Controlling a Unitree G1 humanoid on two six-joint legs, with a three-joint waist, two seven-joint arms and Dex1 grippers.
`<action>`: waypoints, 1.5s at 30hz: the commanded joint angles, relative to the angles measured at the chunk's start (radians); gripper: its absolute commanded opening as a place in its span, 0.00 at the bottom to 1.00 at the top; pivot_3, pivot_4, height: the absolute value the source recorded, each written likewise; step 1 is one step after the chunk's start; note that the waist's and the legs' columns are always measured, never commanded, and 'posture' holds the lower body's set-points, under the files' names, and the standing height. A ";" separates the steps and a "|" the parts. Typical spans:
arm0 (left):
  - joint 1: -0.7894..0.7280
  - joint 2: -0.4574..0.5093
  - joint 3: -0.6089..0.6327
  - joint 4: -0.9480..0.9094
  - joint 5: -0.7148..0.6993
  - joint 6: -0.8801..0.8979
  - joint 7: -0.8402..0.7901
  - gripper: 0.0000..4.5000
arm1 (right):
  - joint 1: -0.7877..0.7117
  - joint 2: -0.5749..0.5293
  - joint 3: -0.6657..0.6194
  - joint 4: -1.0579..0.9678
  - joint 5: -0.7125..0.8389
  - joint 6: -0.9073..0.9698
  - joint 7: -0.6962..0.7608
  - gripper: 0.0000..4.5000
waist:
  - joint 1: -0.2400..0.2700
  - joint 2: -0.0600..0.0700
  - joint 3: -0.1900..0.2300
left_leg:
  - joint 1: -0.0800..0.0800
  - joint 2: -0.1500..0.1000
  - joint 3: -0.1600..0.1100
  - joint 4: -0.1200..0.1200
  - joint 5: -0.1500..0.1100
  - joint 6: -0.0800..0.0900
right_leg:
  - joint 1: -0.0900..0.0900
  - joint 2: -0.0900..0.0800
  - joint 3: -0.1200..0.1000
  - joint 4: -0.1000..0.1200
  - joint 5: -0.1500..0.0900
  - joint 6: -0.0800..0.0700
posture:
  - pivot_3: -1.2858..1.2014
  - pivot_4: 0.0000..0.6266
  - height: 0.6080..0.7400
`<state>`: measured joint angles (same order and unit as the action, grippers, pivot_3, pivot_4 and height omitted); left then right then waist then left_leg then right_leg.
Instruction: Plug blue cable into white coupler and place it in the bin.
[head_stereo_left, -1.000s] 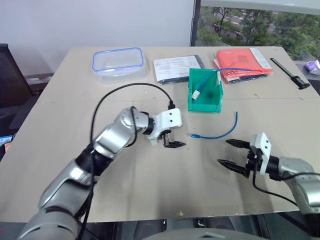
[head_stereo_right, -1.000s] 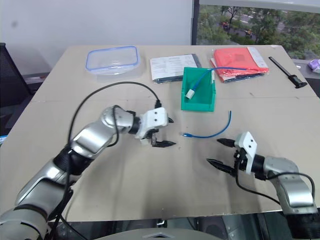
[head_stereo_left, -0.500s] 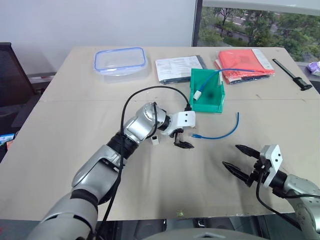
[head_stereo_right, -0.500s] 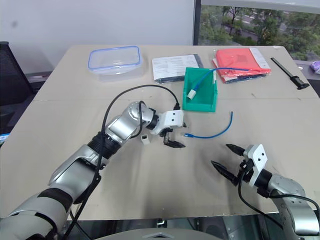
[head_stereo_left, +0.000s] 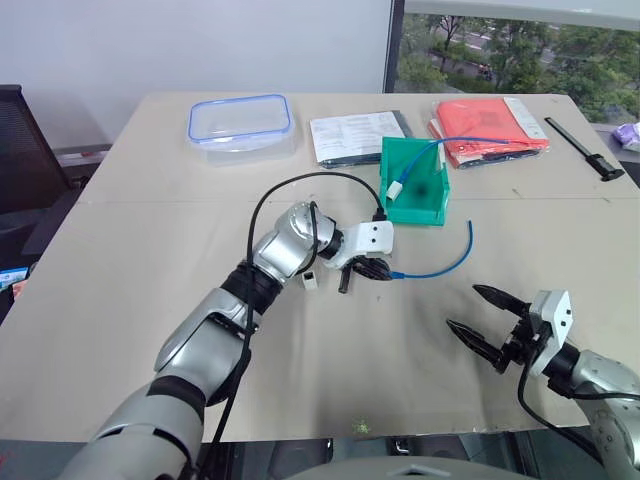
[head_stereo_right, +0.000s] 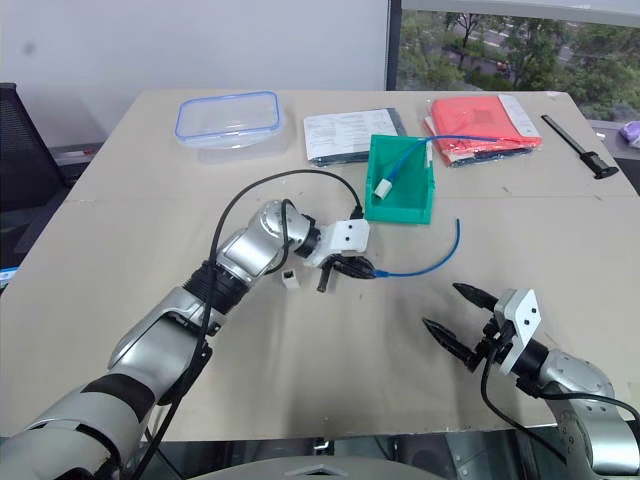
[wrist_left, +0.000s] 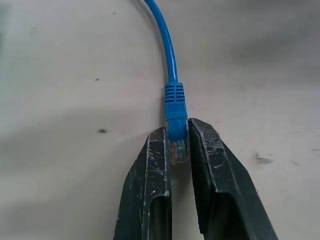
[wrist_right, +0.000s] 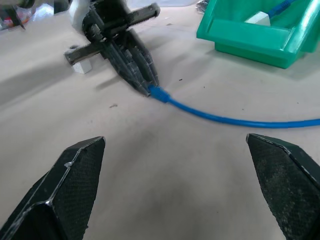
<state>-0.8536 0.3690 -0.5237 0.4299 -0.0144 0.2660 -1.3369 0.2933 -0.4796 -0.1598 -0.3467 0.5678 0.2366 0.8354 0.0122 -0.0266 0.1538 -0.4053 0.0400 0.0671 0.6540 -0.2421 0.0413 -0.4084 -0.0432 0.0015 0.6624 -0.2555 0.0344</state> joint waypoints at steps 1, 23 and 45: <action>0.006 -0.018 0.060 -0.105 -0.095 0.107 -0.045 0.00 | 0.039 -0.014 0.003 -0.127 0.193 0.215 -0.056 1.00 | 0.001 0.000 0.000 | -0.001 0.001 -0.001 0.000 0.000 0.000 | 0.000 0.000 -0.001 0.000 0.000 0.000 | 0.52 0.24 0.98; -0.034 -0.065 0.237 -0.282 -0.478 0.679 -0.032 0.00 | -0.147 0.176 0.017 -0.190 0.484 0.303 -0.164 0.88 | 0.000 0.001 0.000 | -0.012 -0.001 -0.016 0.014 0.000 0.000 | 0.000 0.002 -0.010 0.001 0.001 0.001 | 0.52 0.24 0.98; -0.030 -0.061 0.241 -0.283 -0.534 0.646 -0.009 0.48 | -0.200 0.147 -0.015 -0.204 0.655 0.344 -0.193 0.00 | 0.000 0.001 0.000 | -0.012 -0.001 -0.017 0.014 0.000 0.000 | 0.000 0.003 -0.010 0.002 0.001 0.001 | 0.52 0.24 0.98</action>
<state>-0.8658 0.3128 -0.3128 0.1685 -0.5336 0.9297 -1.3502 0.1028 -0.3345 -0.1715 -0.5069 1.1925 0.5847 0.6454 0.0122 -0.0257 0.1535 -0.4168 0.0392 0.0501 0.6679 -0.2421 0.0414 -0.4082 -0.0404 -0.0087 0.6642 -0.2549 0.0350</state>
